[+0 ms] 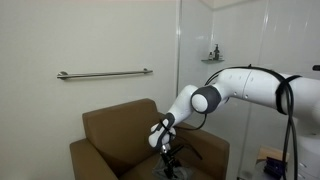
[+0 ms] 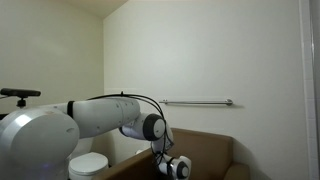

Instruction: Wipe the couch with the cloth

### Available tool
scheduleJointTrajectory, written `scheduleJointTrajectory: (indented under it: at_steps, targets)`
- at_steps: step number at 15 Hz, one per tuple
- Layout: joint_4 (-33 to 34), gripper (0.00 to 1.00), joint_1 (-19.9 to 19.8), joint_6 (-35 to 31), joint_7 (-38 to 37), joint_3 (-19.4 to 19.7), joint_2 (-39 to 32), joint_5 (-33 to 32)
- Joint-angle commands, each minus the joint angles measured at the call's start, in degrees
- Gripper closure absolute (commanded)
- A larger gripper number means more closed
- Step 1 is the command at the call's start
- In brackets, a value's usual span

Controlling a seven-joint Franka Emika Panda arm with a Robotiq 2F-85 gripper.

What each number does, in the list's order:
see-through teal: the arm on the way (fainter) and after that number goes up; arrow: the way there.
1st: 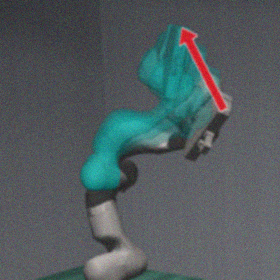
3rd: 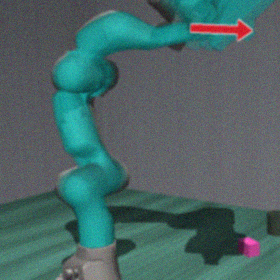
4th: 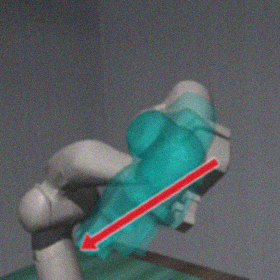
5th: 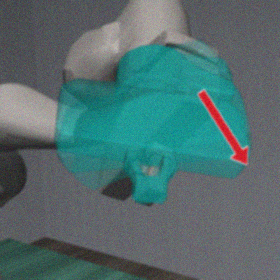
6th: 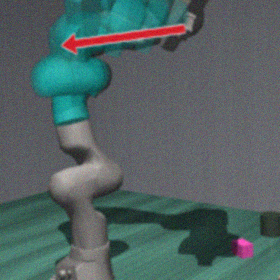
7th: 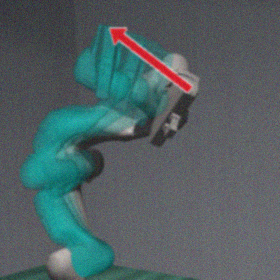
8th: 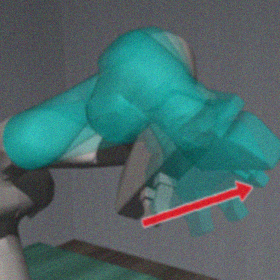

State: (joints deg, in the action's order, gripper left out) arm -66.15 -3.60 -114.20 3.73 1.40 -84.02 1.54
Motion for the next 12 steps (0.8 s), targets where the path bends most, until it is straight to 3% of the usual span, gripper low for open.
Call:
scheduleJointTrajectory:
  at_steps: [1, 6, 12]
  targets:
    - [-1.4, 0.96, -3.1, -0.3, -0.8, 0.8, 0.0, 0.2]
    - [-0.5, 0.96, -2.9, -2.2, 1.9, -4.4, 0.0, 1.8]
    - [0.9, 0.96, 4.4, -6.8, 4.3, -11.3, 0.0, 1.8]
